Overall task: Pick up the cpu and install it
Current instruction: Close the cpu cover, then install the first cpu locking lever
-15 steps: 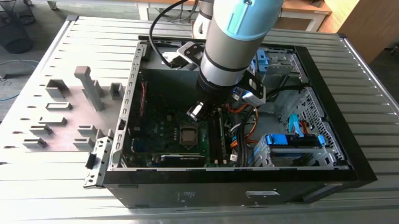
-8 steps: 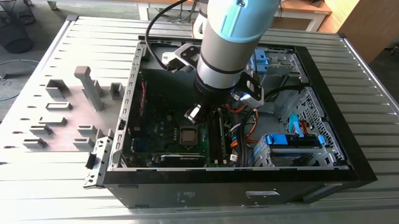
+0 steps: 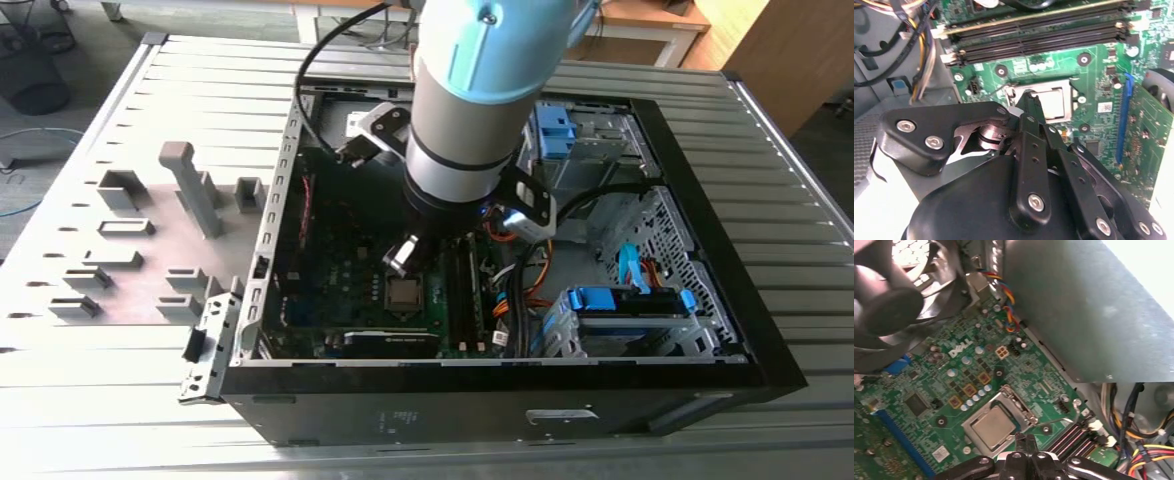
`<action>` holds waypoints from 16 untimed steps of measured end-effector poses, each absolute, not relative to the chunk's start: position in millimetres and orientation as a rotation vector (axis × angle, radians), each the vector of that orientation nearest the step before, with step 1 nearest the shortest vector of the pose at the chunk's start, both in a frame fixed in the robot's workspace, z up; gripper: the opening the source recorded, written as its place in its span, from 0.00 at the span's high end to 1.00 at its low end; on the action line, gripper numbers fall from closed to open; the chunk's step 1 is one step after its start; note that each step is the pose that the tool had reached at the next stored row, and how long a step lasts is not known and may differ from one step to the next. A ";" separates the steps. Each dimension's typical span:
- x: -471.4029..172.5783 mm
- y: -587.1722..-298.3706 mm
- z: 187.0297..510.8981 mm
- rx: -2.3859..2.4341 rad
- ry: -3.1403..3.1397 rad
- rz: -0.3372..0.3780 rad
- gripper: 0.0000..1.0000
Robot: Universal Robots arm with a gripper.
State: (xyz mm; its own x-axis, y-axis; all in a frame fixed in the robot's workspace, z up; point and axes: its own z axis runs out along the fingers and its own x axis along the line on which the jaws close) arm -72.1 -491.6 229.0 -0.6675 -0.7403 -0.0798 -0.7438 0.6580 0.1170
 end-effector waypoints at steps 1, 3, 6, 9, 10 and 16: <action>-73.9 -493.2 229.1 -1.270 2.836 0.216 0.89; -77.2 -496.0 229.0 -1.269 2.833 0.214 0.89; -80.8 -498.9 229.0 -1.268 2.830 0.212 0.89; -81.1 -498.9 229.1 -1.268 2.830 0.211 0.89; -81.2 -498.9 229.0 -1.268 2.830 0.211 0.89; -81.2 -498.9 229.1 -1.268 2.830 0.211 0.89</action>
State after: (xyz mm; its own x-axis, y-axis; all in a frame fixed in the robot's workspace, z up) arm -81.2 -498.9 229.1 -0.6665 -0.7406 -0.0857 -0.7451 0.6578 0.1102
